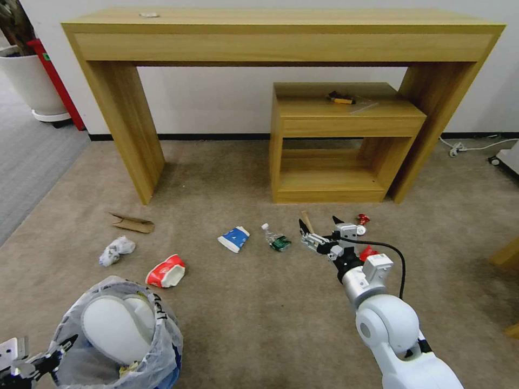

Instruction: Pick up the trash bin and place the garbage on the floor into it.

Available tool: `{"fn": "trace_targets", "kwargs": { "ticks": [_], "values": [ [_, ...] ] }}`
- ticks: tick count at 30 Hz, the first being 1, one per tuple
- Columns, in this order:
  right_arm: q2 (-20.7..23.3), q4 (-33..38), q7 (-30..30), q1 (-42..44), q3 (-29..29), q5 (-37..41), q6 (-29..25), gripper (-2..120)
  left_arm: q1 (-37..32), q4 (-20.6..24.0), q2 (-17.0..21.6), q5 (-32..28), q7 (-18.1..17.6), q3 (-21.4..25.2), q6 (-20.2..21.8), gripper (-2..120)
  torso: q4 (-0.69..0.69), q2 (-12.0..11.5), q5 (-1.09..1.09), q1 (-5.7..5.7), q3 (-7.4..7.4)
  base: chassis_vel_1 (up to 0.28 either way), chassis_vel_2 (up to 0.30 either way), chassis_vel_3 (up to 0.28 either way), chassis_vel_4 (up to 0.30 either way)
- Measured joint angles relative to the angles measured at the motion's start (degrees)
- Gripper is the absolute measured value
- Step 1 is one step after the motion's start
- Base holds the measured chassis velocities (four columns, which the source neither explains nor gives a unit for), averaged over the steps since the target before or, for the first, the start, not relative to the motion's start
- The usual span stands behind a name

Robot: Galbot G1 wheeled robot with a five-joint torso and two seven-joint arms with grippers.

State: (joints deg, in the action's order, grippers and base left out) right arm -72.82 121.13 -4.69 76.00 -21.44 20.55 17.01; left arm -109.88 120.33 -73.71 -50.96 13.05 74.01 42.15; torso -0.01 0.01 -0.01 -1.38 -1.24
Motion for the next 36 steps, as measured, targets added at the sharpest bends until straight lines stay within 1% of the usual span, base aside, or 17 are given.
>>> {"fn": "trace_targets", "kwargs": {
  "ticks": [3,5,8,11,14,15,16,19,22,24,25,26,28,29,32,36],
  "values": [
    [0.0,0.6,0.0,0.5,-0.3,-0.1,0.0,100,-0.1,0.2,-0.1,0.0,0.2,0.1,0.0,0,0.0,0.0,-0.03,0.0,0.0,0.248,0.239,-0.258,-0.245],
    [-0.1,1.1,0.0,0.9,-0.4,-0.2,0.0,100,-0.2,0.5,-0.3,0.0,0.4,0.2,0.0,0,0.0,0.0,0.0,0.0,0.0,0.277,0.298,-0.276,-0.283],
    [-0.1,1.3,0.0,1.2,-0.4,-0.4,0.0,100,-0.2,0.7,-0.5,0.0,0.5,0.2,0.0,0,0.0,0.0,-0.03,0.0,0.0,0.294,0.304,-0.284,-0.297],
    [-0.2,1.3,0.1,1.3,-0.4,-0.5,0.0,100,-0.3,0.8,-0.7,0.0,0.5,0.2,0.0,0,0.0,0.0,-0.01,-0.01,-0.01,0.313,0.325,-0.304,-0.335],
    [-0.3,1.3,0.1,1.3,-0.4,-0.6,0.0,100,-0.3,0.8,-0.8,0.1,0.5,0.2,-0.1,0,0.0,0.0,-0.04,-0.01,-0.01,0.358,0.356,-0.379,-0.358],
    [-0.3,1.3,0.1,1.2,-0.4,-0.6,0.0,100,-0.3,0.8,-0.9,0.1,0.6,0.2,-0.1,0,-0.01,0.0,0.0,-0.01,0.0,0.365,0.353,-0.366,-0.359],
    [-0.2,1.0,0.1,0.9,-0.4,-0.5,0.0,100,-0.3,0.8,-1.0,0.2,0.6,0.3,-0.1,0,0.0,0.0,-0.03,-0.02,0.0,0.367,0.363,-0.378,-0.356],
    [0.0,0.8,0.1,0.6,-0.4,-0.3,0.0,100,-0.3,0.8,-1.1,0.2,0.6,0.2,-0.1,0,0.01,0.0,0.0,-0.01,0.0,0.373,0.389,-0.371,-0.367],
    [0.1,0.5,0.1,0.4,-0.4,-0.1,0.0,100,-0.2,0.8,-1.3,0.4,0.6,0.1,-0.1,0,0.0,0.0,-0.03,-0.01,0.0,0.368,0.368,-0.341,-0.372],
    [0.1,0.1,0.0,0.4,-0.5,0.2,-0.1,100,0.0,0.8,-1.4,0.5,0.6,-0.1,-0.1,0,0.0,0.0,0.01,0.0,0.0,0.346,0.375,-0.351,-0.367],
    [0.1,-0.1,0.0,0.3,-0.6,0.2,-0.2,100,0.0,0.8,-1.4,0.5,0.6,-0.1,-0.1,0,0.0,0.0,-0.05,-0.01,0.0,0.352,0.346,-0.338,-0.357],
    [0.0,-0.3,0.0,0.3,-0.7,0.3,-0.3,100,0.1,0.8,-1.4,0.6,0.6,-0.2,-0.1,0,0.0,0.0,-0.01,-0.01,0.0,0.352,0.34,-0.362,-0.357],
    [-0.1,-0.7,0.0,0.2,-0.7,0.4,-0.5,100,0.1,0.7,-1.3,0.6,0.6,-0.2,-0.1,0,0.01,0.0,0.0,-0.02,0.0,0.342,0.34,-0.362,-0.335],
    [-0.1,-1.0,-0.1,0.2,-0.7,0.6,-0.9,100,0.2,0.6,-1.3,0.6,0.6,-0.2,-0.1,0,0.0,0.0,-0.03,-0.02,0.0,0.289,0.253,-0.326,-0.313],
    [-0.2,-1.5,-0.4,0.1,-0.7,0.8,-1.4,100,0.3,0.5,-1.1,0.6,0.6,-0.1,-0.1,0,0.01,0.0,-0.04,-0.02,-0.01,0.255,0.247,-0.236,-0.252],
    [-0.3,-1.6,-0.4,0.4,-0.6,0.8,-1.5,100,0.2,0.3,-1.1,0.5,0.6,0.1,-0.2,0,0.0,0.0,-0.03,-0.01,0.0,0.126,0.136,-0.086,-0.126]
  ]
}}
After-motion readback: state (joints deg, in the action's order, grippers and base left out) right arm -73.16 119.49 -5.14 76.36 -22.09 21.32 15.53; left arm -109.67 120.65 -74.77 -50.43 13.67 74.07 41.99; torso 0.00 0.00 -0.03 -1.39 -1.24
